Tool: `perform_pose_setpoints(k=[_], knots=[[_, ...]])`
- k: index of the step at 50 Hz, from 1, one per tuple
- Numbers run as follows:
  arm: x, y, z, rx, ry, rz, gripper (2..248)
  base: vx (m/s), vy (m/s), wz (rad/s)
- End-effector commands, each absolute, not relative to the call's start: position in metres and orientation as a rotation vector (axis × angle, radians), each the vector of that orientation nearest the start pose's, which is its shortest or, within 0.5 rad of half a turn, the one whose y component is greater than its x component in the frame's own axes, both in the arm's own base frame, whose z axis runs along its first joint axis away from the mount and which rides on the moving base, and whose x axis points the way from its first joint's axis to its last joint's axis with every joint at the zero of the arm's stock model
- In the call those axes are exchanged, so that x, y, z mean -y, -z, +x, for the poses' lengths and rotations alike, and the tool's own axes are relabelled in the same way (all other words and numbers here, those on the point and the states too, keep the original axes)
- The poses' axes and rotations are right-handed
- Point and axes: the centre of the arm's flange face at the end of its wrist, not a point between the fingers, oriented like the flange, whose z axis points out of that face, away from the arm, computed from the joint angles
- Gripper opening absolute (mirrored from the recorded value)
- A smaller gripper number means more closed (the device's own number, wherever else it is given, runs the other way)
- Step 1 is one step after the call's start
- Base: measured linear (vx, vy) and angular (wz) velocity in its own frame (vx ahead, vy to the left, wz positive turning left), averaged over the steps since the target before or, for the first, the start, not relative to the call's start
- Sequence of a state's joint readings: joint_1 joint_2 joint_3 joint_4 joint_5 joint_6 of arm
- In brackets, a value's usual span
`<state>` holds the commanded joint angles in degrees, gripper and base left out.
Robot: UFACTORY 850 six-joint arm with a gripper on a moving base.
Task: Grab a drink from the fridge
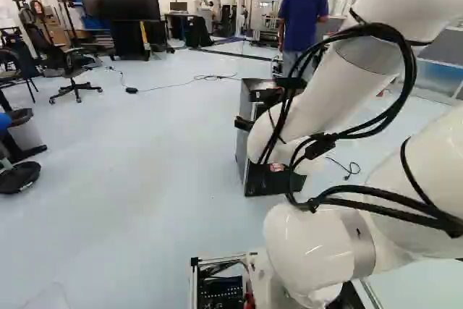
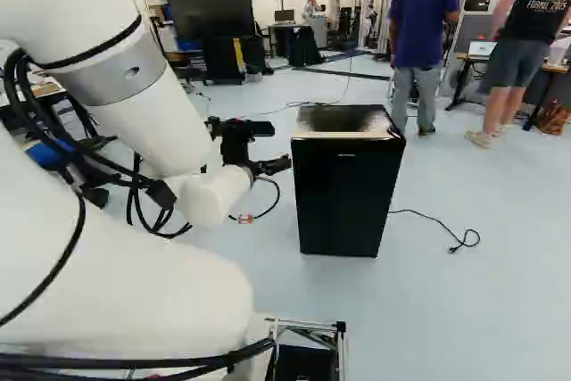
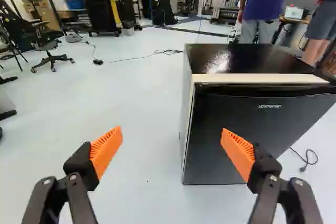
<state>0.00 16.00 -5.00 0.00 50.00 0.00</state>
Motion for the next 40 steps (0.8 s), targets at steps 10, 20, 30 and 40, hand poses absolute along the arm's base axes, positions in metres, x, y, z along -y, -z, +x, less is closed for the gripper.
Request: perform_pose_setpoints(k=[10, 20, 30, 40], knots=[[0.0000, -0.3656, 0.2703, 0.000, 1.824, -2.558, 247, 0.000, 0.000, 0.000], [0.0000, -0.3656, 0.2703, 0.000, 1.824, -2.558, 247, 0.000, 0.000, 0.000], [0.0000, -0.3656, 0.2703, 0.000, 1.824, -2.558, 247, 0.000, 0.000, 0.000], [0.0000, -0.3656, 0.2703, 0.000, 1.824, -2.558, 247, 0.000, -0.013, -0.106]])
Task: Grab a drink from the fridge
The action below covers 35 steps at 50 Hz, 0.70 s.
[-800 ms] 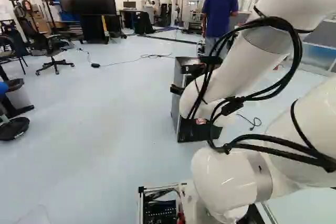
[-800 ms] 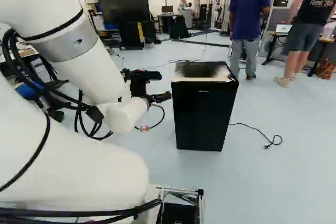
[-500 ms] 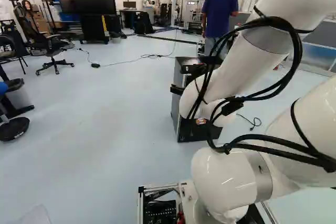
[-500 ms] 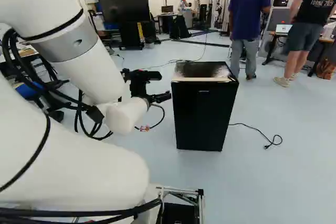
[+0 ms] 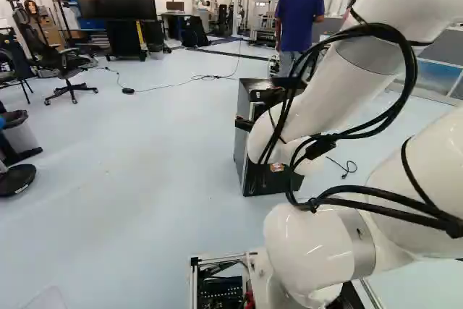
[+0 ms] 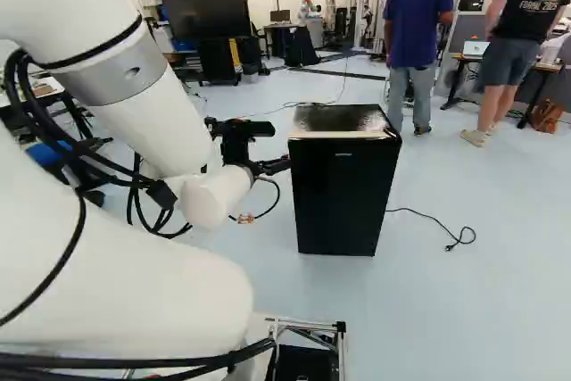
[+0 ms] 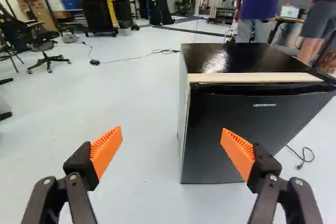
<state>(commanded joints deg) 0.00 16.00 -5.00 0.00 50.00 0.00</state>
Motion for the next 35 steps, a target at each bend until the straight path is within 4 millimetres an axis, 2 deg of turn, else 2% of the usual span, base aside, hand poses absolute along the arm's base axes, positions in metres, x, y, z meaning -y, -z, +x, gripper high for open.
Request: perform_pose_setpoints(k=[35], knots=[[0.0000, -0.3656, 0.2703, 0.000, 1.824, -2.558, 247, -0.027, 0.046, 0.002]])
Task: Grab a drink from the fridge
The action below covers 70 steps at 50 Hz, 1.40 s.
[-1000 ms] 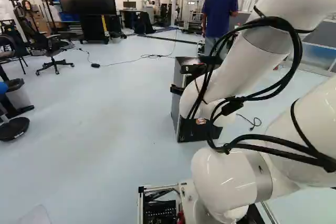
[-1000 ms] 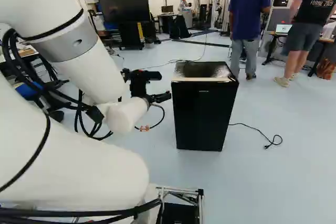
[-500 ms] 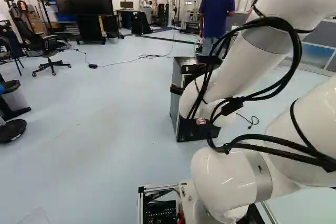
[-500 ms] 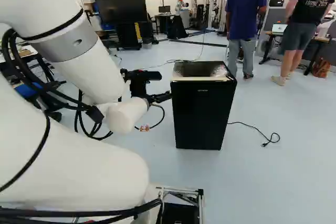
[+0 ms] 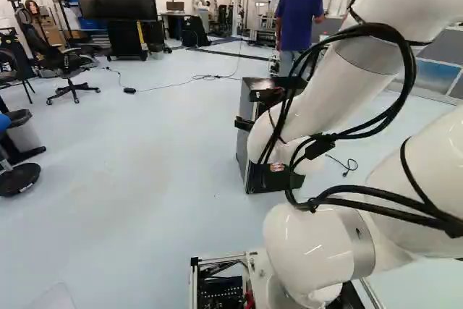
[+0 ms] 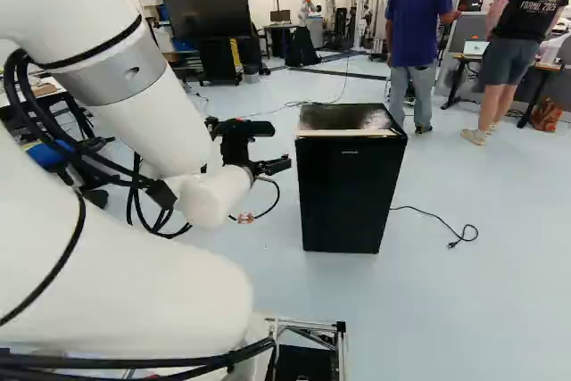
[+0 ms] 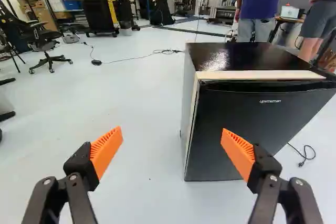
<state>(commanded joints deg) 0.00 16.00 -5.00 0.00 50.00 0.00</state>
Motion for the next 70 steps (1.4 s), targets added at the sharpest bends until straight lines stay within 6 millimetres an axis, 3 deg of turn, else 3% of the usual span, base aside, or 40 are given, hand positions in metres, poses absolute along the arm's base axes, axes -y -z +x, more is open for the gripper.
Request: perform_pose_setpoints(k=[70], knots=[[0.0000, -0.3656, 0.2703, 0.000, 1.824, -2.558, 247, -0.003, 0.061, -0.002]])
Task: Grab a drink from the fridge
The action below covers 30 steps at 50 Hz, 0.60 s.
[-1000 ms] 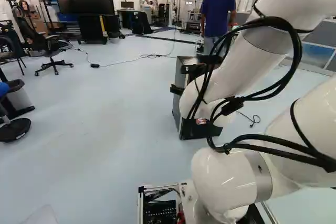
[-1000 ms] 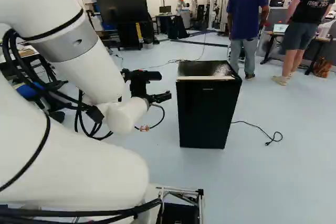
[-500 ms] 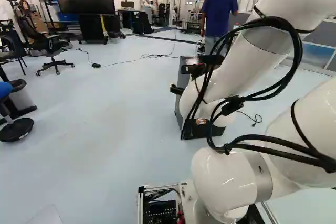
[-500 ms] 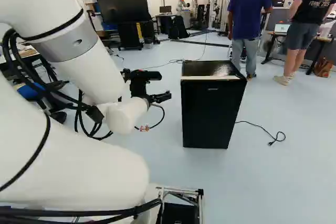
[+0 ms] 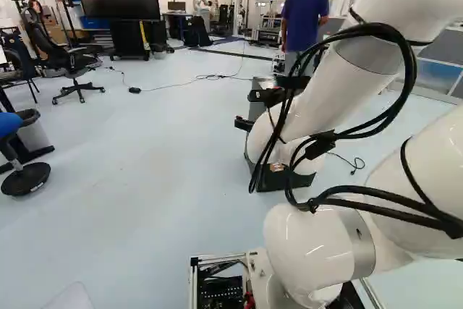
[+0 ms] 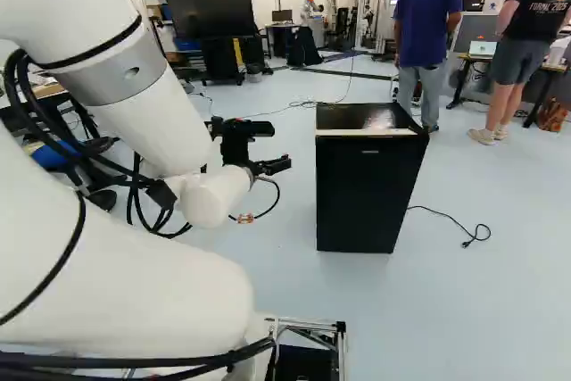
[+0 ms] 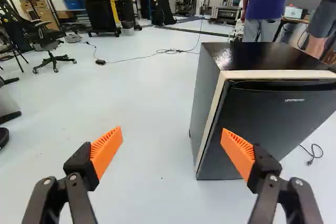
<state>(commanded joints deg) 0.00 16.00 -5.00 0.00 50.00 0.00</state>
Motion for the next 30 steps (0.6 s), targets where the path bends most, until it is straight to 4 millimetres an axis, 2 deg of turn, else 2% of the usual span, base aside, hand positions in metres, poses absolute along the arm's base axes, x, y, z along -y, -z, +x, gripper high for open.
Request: perform_pose_setpoints(k=[30], knots=[[-0.0002, -0.3662, 0.2739, -0.001, 1.822, -2.559, 247, 0.000, 0.000, 0.000]])
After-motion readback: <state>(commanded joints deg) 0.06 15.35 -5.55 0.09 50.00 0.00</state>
